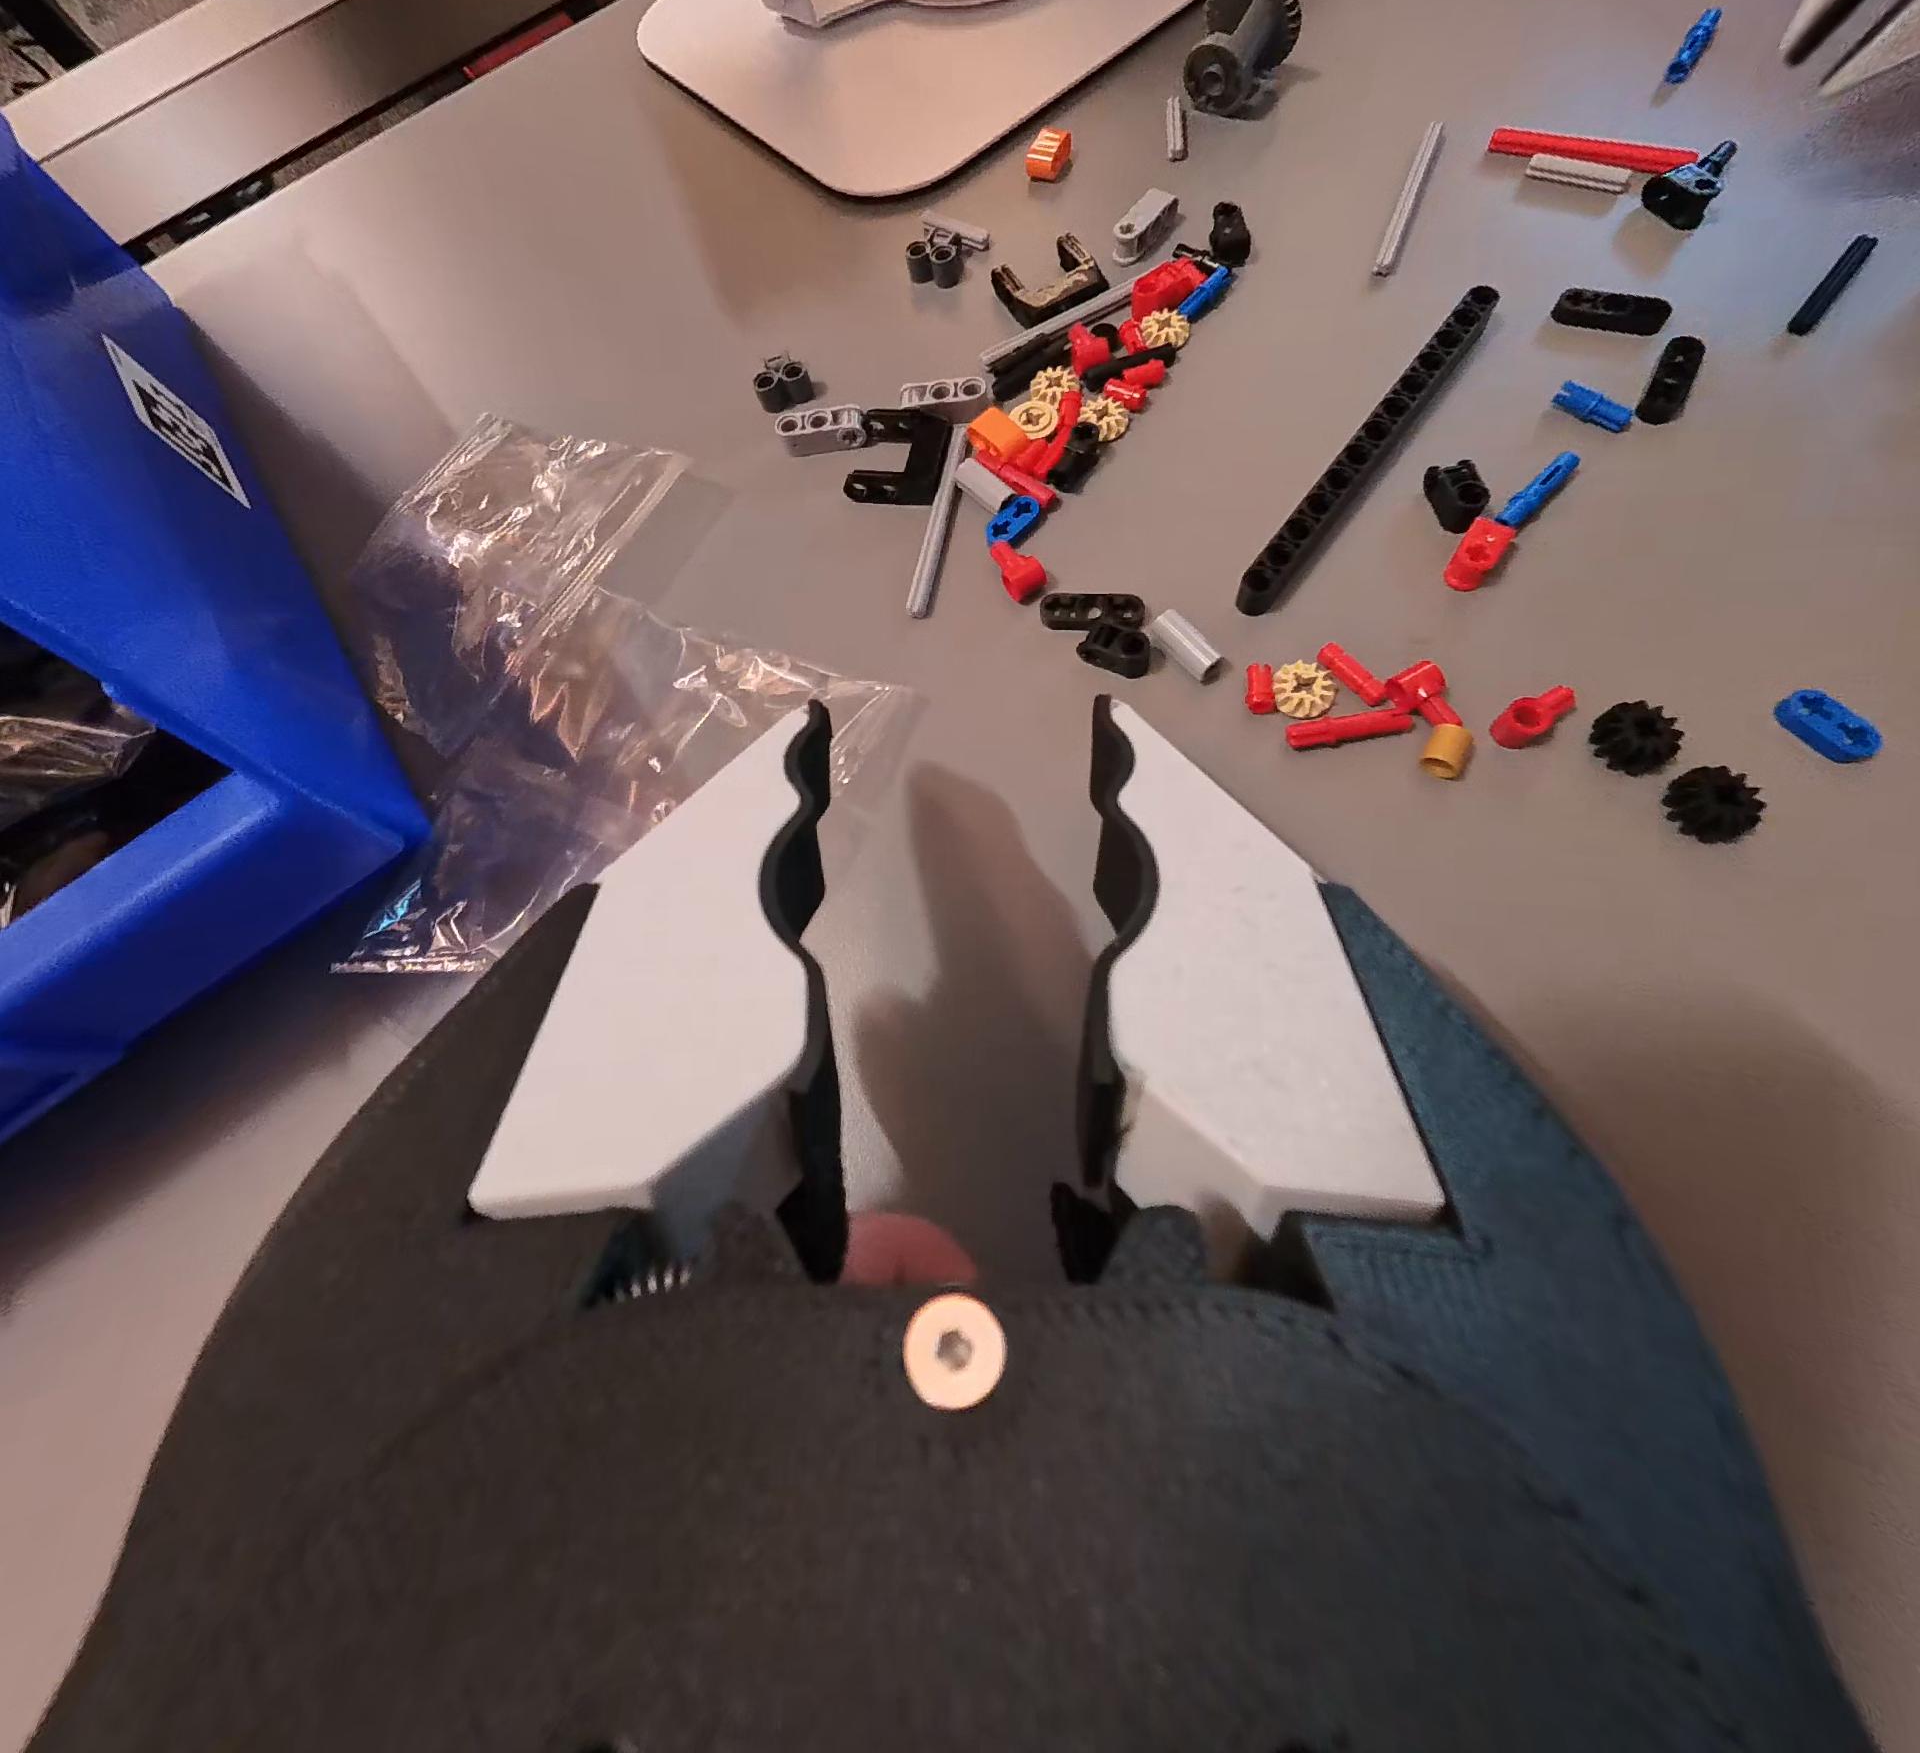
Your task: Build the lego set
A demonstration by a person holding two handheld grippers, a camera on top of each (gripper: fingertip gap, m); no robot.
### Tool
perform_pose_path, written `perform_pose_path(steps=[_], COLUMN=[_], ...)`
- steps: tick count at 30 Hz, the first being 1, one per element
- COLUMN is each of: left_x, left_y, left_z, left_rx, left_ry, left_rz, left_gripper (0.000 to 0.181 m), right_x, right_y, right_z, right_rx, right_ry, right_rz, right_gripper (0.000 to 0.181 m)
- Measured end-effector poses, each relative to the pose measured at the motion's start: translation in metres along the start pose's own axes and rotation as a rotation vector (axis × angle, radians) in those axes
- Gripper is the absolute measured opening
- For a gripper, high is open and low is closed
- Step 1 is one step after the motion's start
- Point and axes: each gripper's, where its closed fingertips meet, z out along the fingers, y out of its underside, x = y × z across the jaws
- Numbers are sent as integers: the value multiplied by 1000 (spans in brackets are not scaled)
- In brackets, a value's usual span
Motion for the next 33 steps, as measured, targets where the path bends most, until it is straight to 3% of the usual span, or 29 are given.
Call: perform_pose_path(steps=[1, 8, 17, 22, 33], left_x=[0, 5, 7, 9, 8], left_y=[0, -2, -2, 0, 0], left_z=[0, 1, 1, 3, 3], left_rx=[0, 6, 3, -8, -12], left_ry=[1, 9, 4, 4, 14], left_rz=[1, 14, 37, 54, 39], left_gripper=[49, 48, 47, 47, 47], right_x=[0, -15, 23, 40, 32], right_y=[-4, -48, -88, -97, -113], right_z=[0, 15, 37, 52, 88], right_rx=[11, 61, 109, 82, 26], right_ry=[-3, -35, 21, 8, -71], right_rz=[-5, -86, -60, -78, -116], right_gripper=[8, 13, 15, 15, 7])
